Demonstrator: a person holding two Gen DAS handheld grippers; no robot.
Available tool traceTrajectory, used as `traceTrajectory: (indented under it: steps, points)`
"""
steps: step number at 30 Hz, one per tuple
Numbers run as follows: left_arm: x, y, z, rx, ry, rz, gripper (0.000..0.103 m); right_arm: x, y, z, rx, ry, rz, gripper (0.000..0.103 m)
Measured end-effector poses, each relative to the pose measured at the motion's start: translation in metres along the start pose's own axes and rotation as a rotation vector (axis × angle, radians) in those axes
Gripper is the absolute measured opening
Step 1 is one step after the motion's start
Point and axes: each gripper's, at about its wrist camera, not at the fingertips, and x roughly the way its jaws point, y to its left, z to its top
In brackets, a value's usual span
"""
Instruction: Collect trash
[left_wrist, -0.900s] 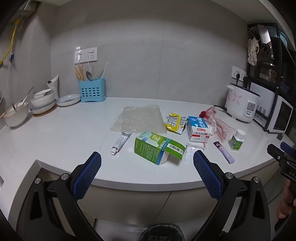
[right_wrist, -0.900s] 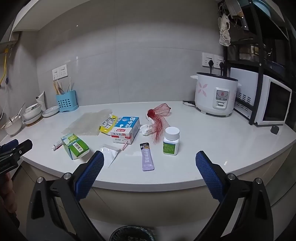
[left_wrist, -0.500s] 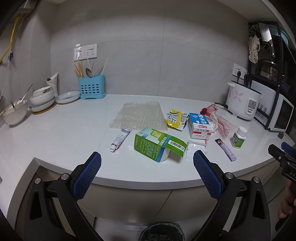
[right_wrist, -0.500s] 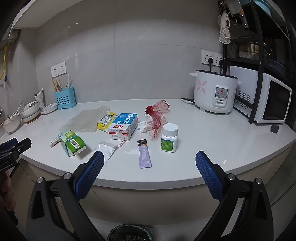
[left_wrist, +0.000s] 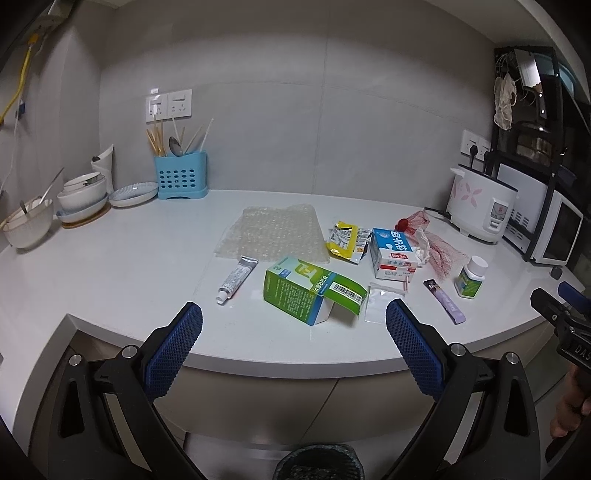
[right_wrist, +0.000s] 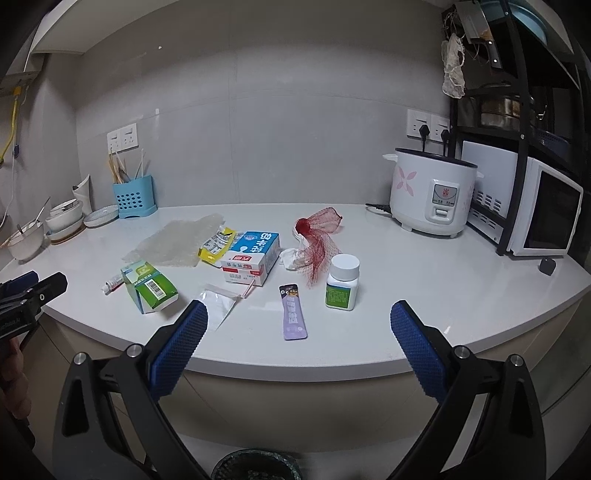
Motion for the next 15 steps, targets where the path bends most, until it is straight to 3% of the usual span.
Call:
traceTrajectory:
  steps: [5,15]
  points:
    - [0.0039,0.0025,-0.0016,-0.006,0.009,-0.005,0.097,-0.0012,0.0022,-0.0006,-0.013,-0.033,-0.007,0.095]
    - [-0.0003,-0.0026,-0.0009,0.014,0.006,0.000,0.097,0.0053,-0.0019,-0.0013,0.032,0.053,0.003,0.095]
